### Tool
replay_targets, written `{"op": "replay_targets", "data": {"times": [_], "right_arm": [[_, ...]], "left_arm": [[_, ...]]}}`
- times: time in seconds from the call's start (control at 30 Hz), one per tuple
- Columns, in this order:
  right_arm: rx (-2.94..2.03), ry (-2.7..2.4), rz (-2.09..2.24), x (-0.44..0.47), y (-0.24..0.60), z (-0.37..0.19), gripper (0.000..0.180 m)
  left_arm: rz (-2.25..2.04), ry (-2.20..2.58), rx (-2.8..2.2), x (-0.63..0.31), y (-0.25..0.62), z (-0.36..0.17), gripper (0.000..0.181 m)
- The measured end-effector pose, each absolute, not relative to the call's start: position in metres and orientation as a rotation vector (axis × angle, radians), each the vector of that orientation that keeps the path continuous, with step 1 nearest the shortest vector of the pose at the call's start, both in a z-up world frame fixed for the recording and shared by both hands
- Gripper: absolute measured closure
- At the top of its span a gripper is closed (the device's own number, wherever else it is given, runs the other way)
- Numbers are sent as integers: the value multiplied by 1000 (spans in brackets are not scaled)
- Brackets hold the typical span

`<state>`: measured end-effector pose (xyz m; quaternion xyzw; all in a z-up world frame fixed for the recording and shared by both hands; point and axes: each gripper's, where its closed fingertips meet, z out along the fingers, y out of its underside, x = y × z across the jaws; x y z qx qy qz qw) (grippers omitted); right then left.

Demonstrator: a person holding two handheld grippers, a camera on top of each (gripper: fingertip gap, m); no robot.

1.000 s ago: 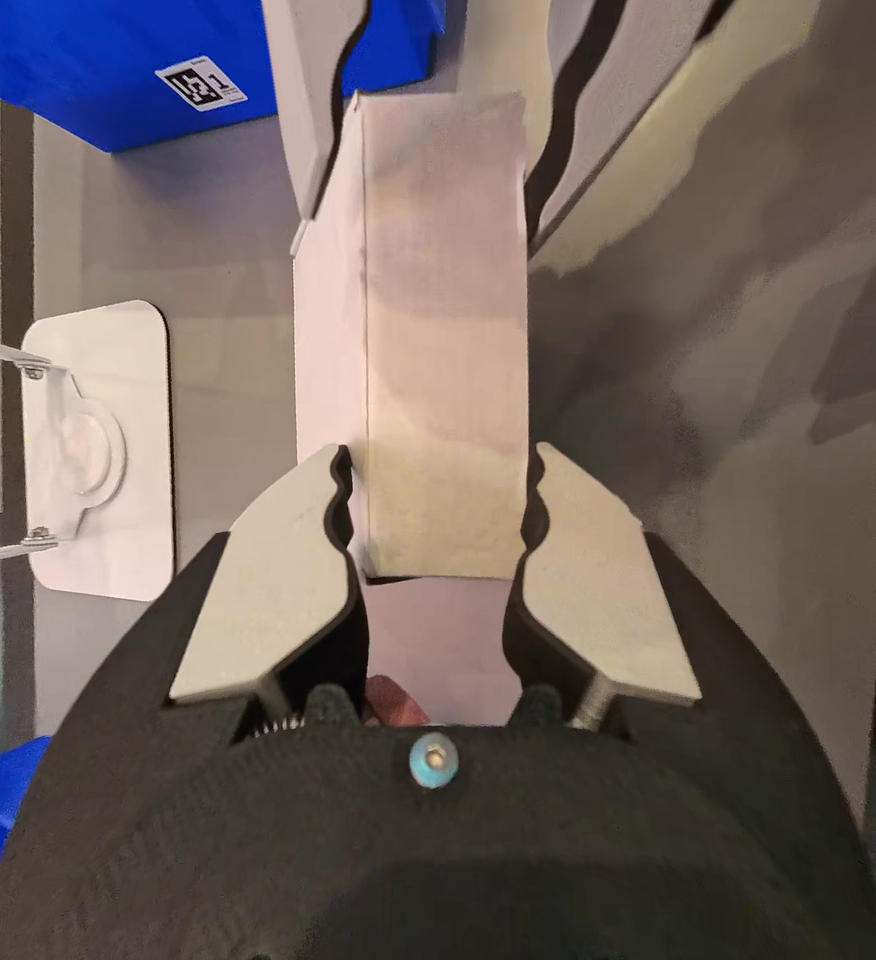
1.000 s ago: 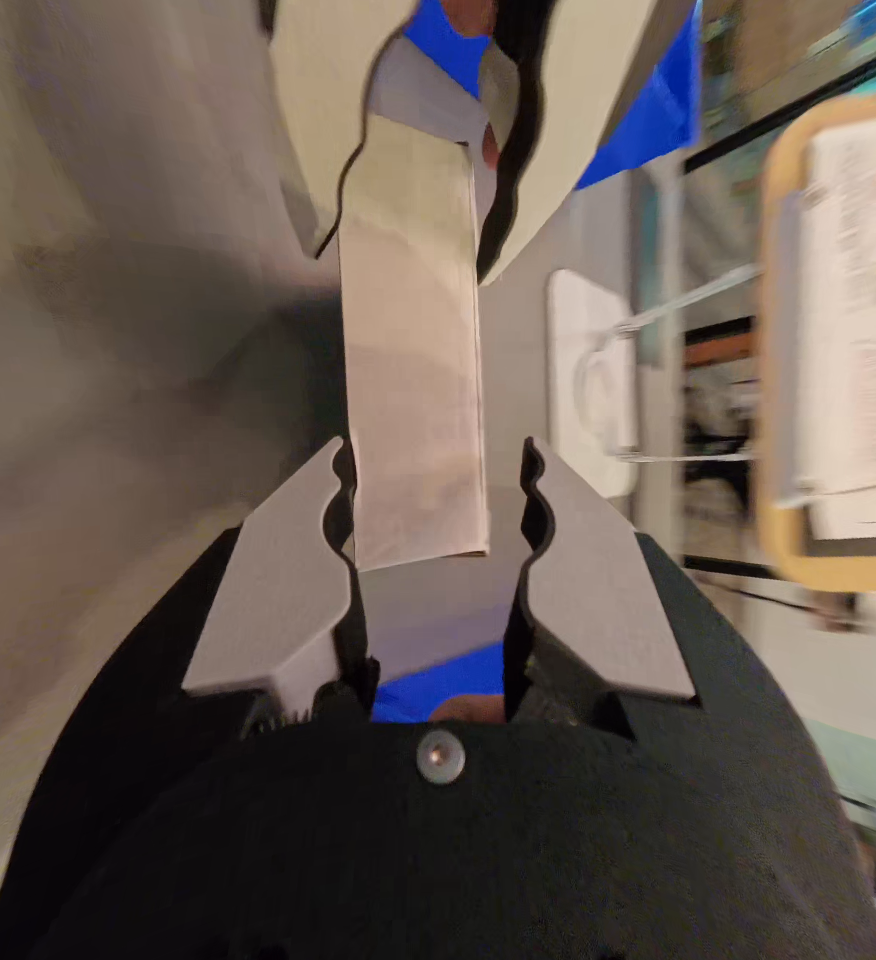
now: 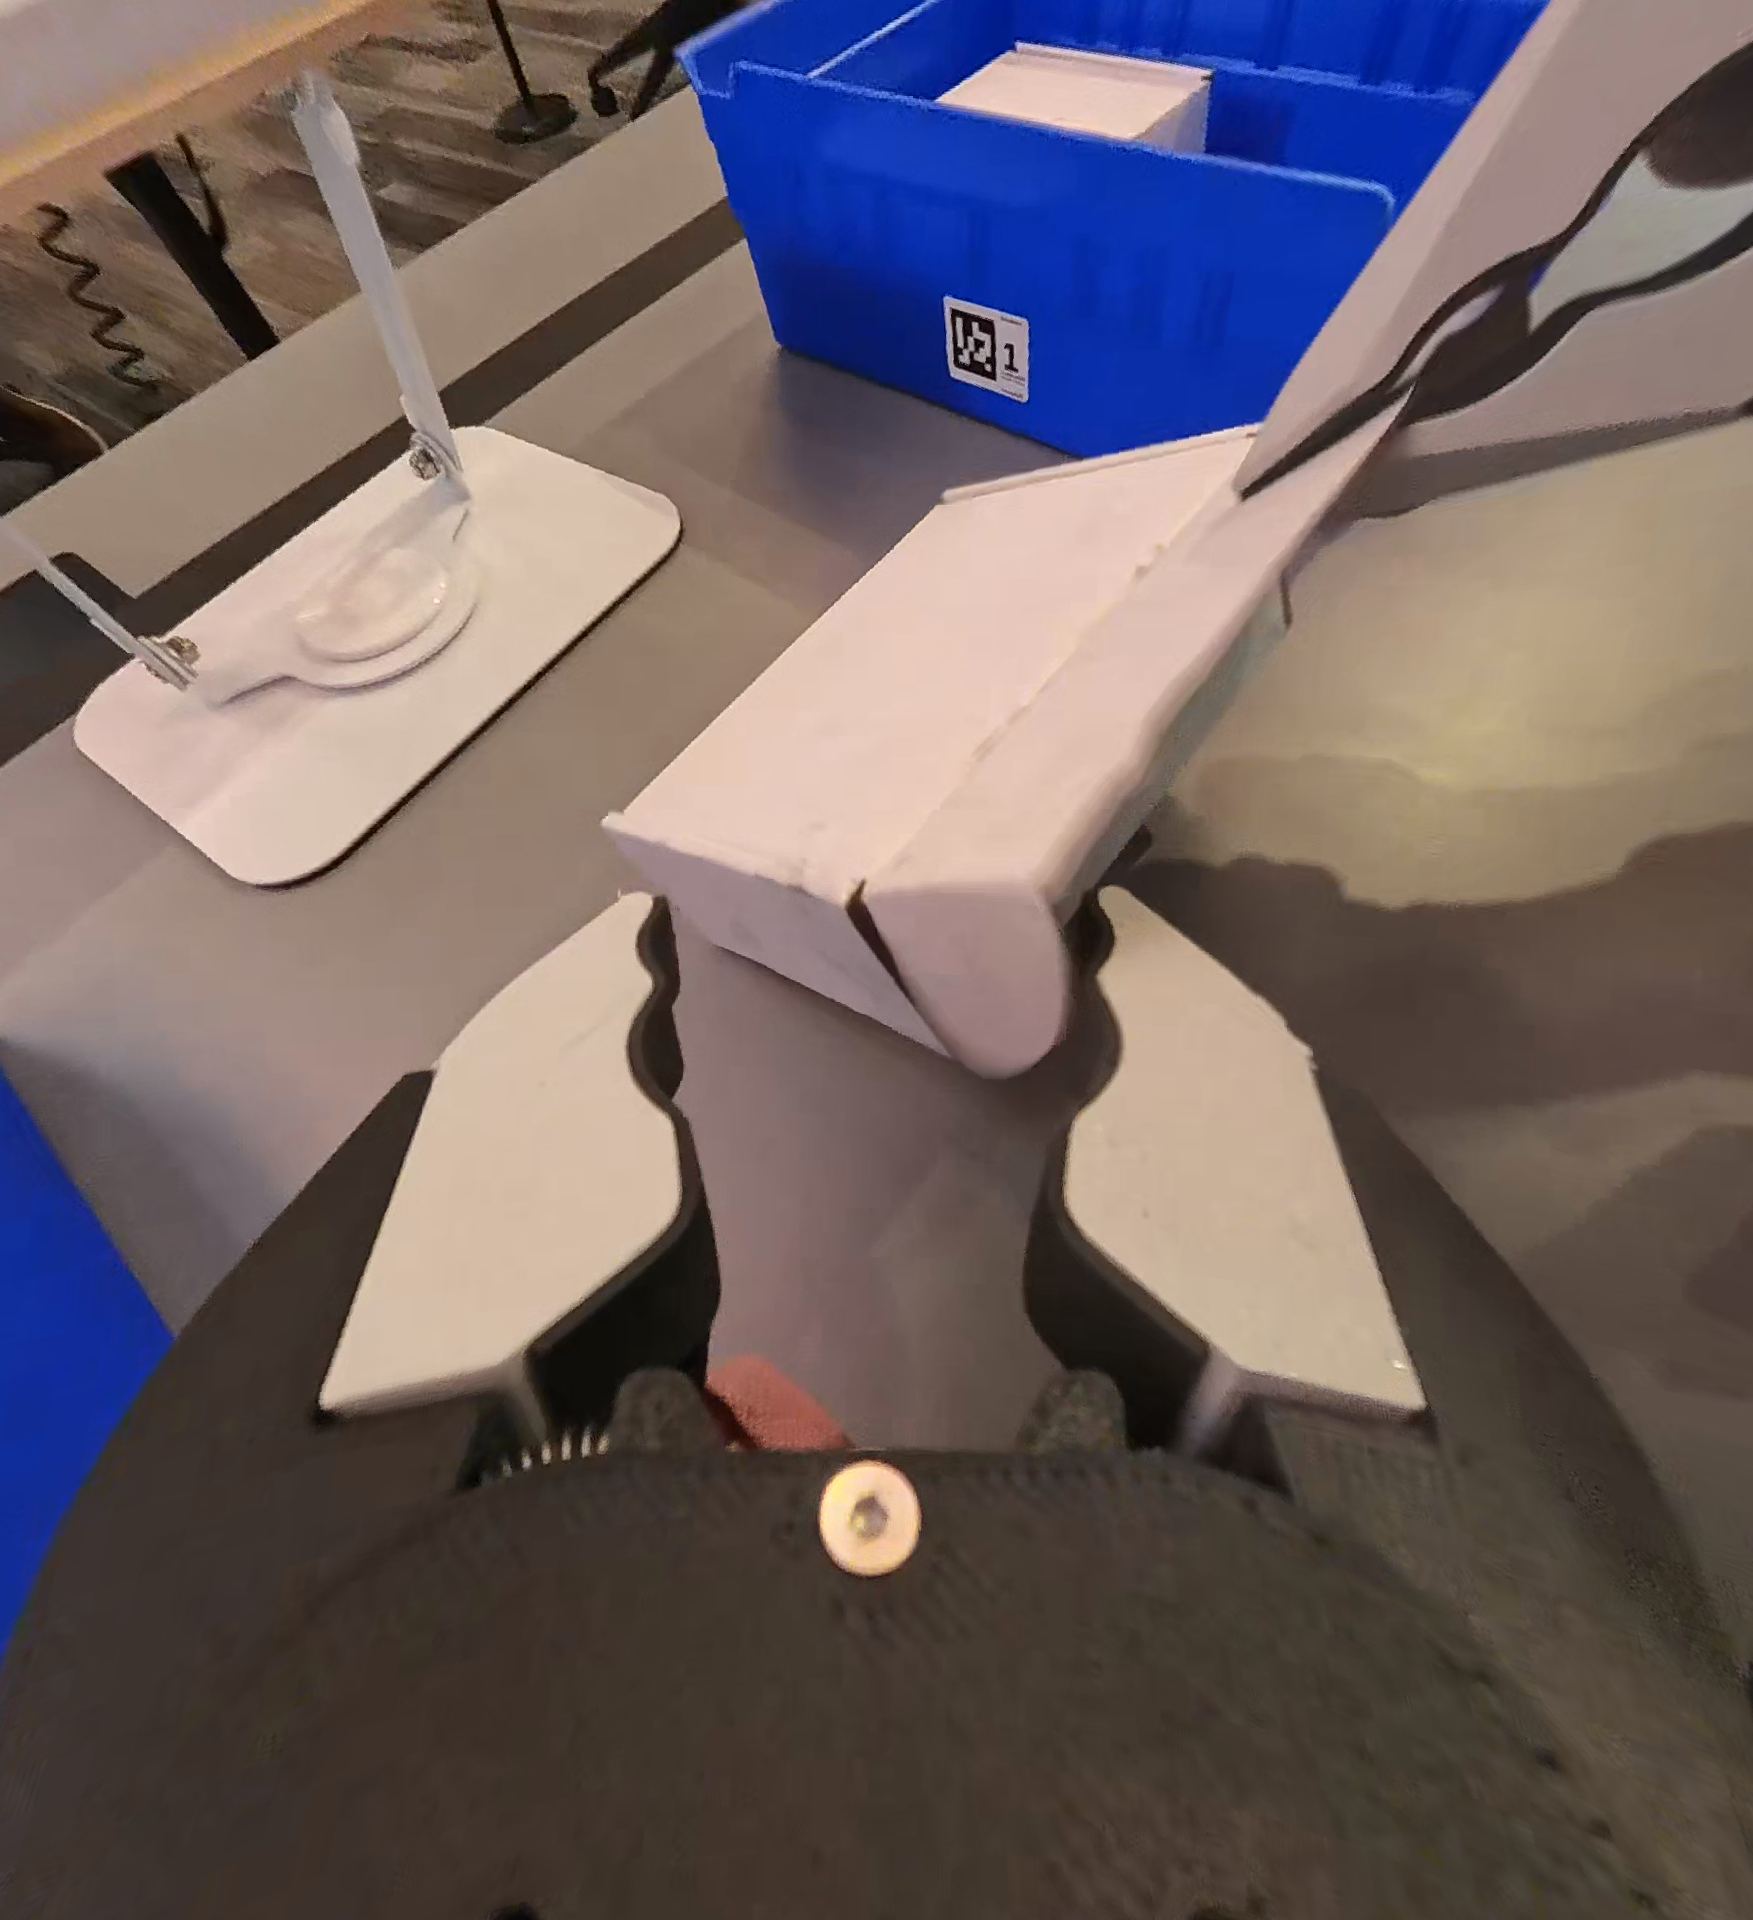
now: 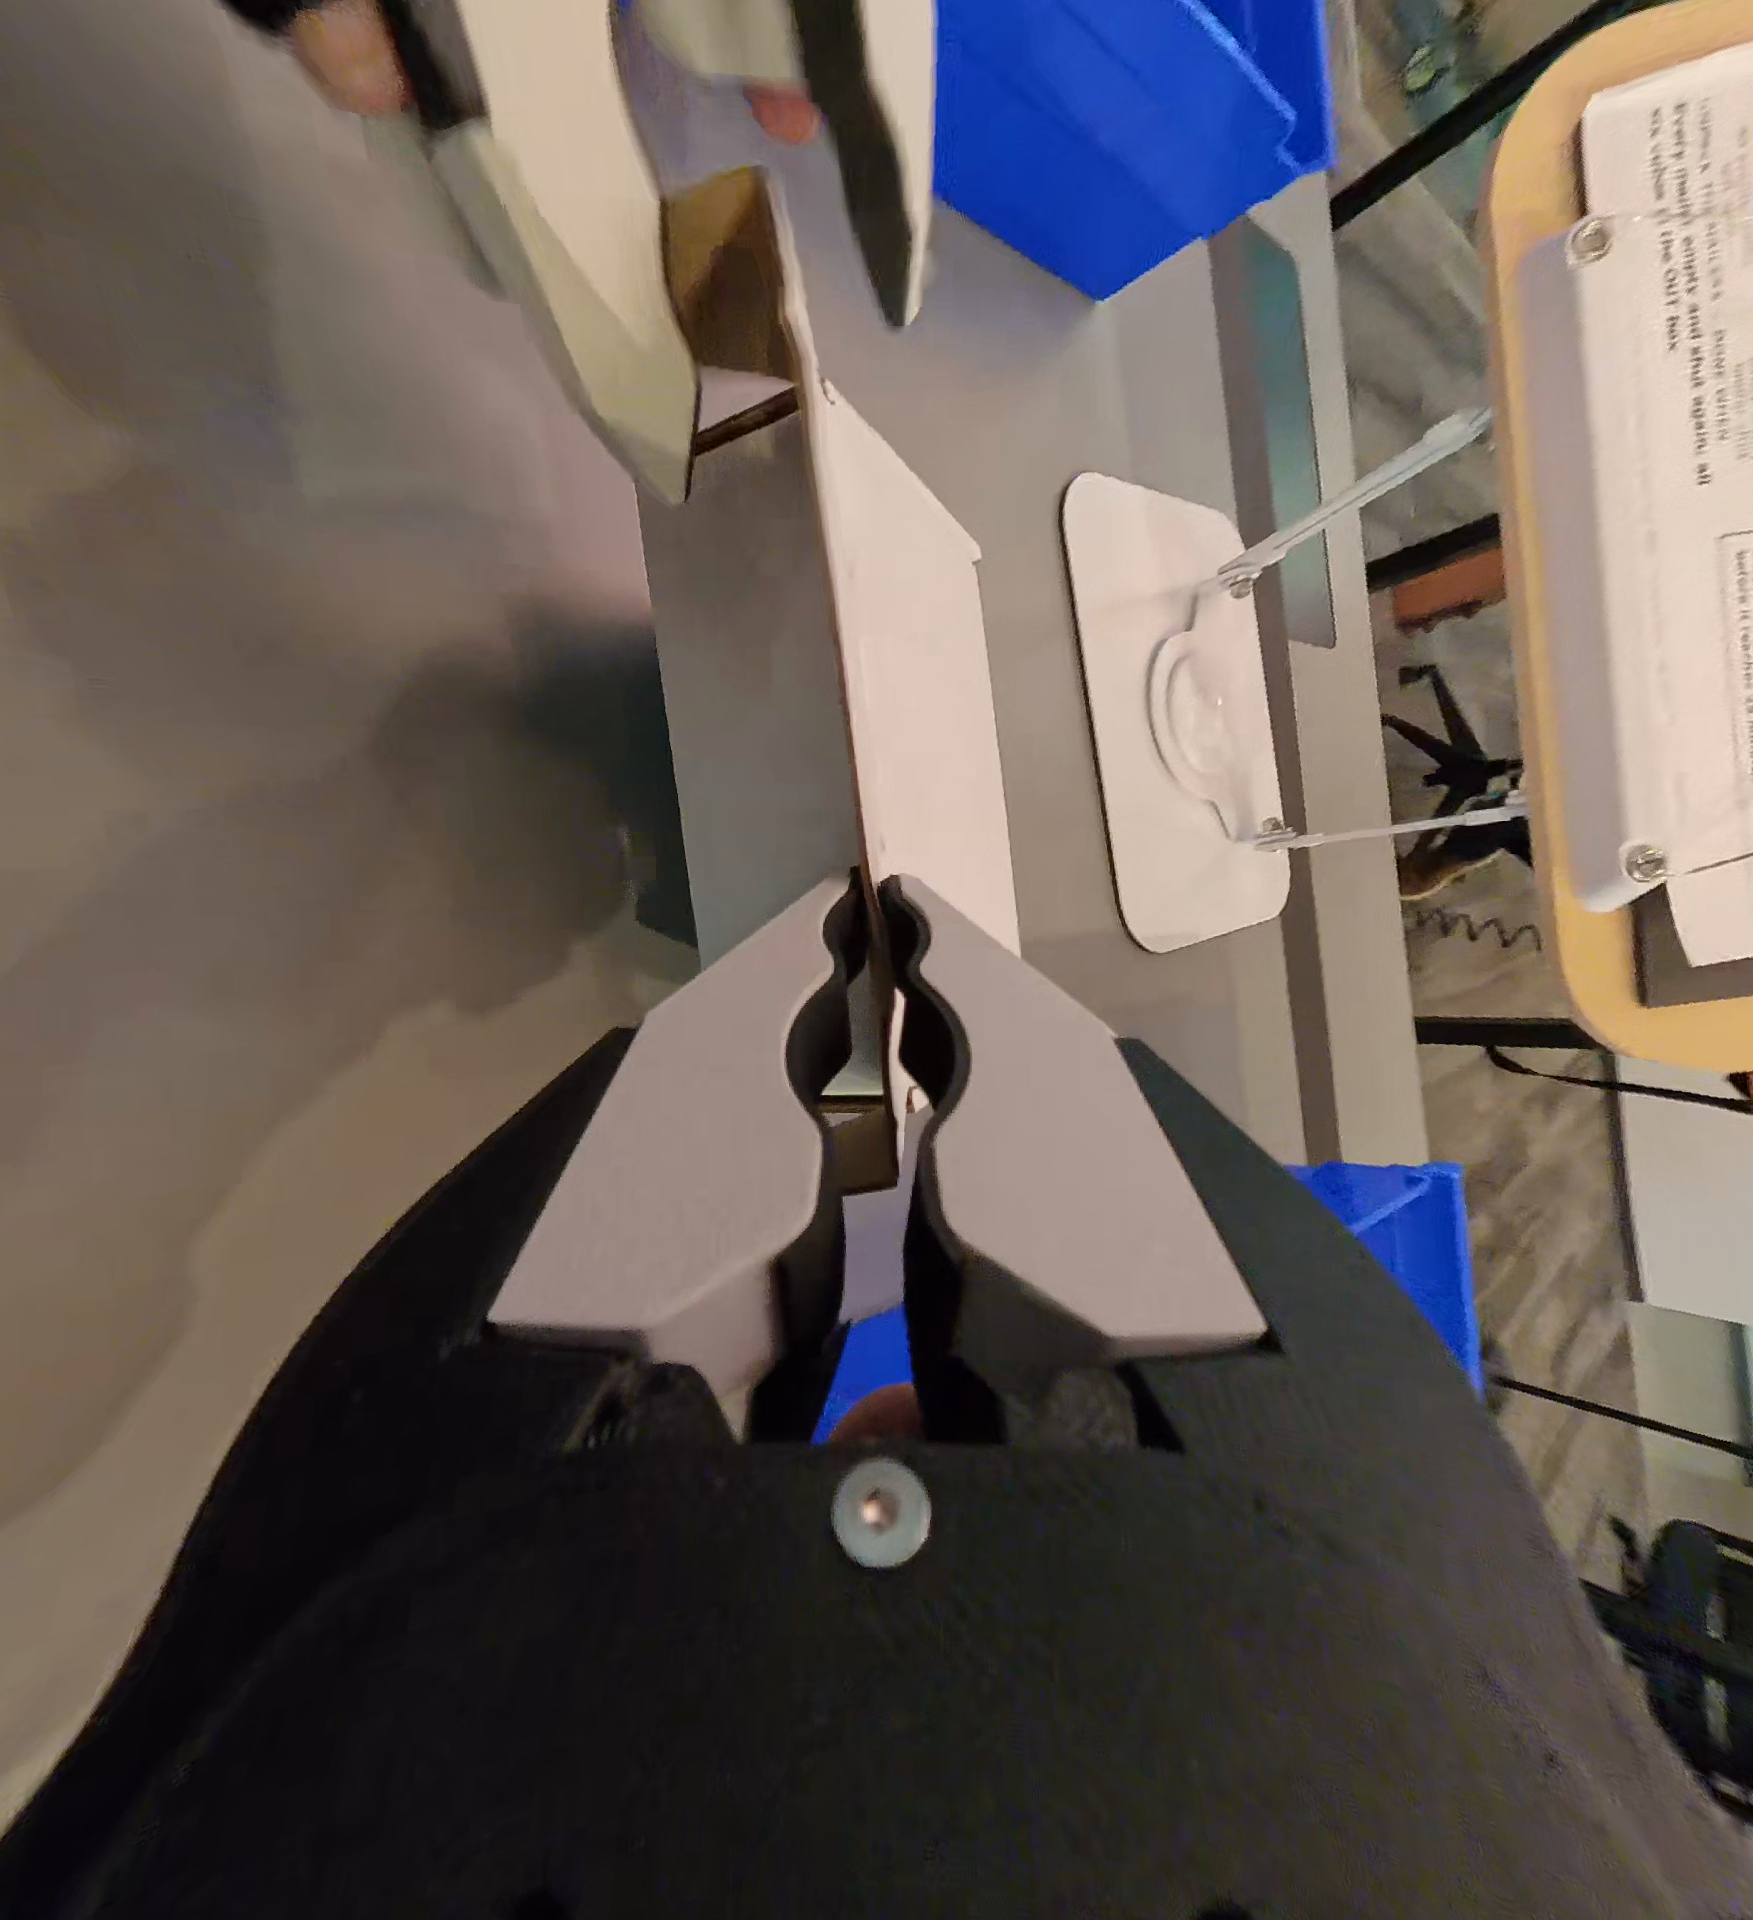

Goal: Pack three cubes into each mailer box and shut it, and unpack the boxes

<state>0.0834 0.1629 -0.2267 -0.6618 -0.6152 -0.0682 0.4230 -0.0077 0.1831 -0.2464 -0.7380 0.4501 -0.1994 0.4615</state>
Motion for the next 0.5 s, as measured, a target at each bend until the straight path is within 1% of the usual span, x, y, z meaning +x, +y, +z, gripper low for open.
{"op": "replay_targets", "data": {"times": [0.07,0.2,0.23,0.3,0.37,0.5], "right_arm": [[-1715,-1489,-41,80,162,-220,180],[-1759,-1535,11,78,162,-220,180],[-1769,-1550,22,77,162,-221,180],[-1790,-1591,33,77,162,-226,180],[-1801,-1612,45,77,163,-228,180],[-1853,-1647,99,79,162,-231,180]], "left_arm": [[-449,1094,-1819,-10,188,-255,109],[-490,995,-1827,-11,194,-256,116],[-497,998,-1821,-9,193,-256,122],[-490,1031,-1832,-5,192,-263,123],[-490,1047,-1833,-3,191,-270,128],[-446,1113,-1856,-1,187,-282,128]]}}
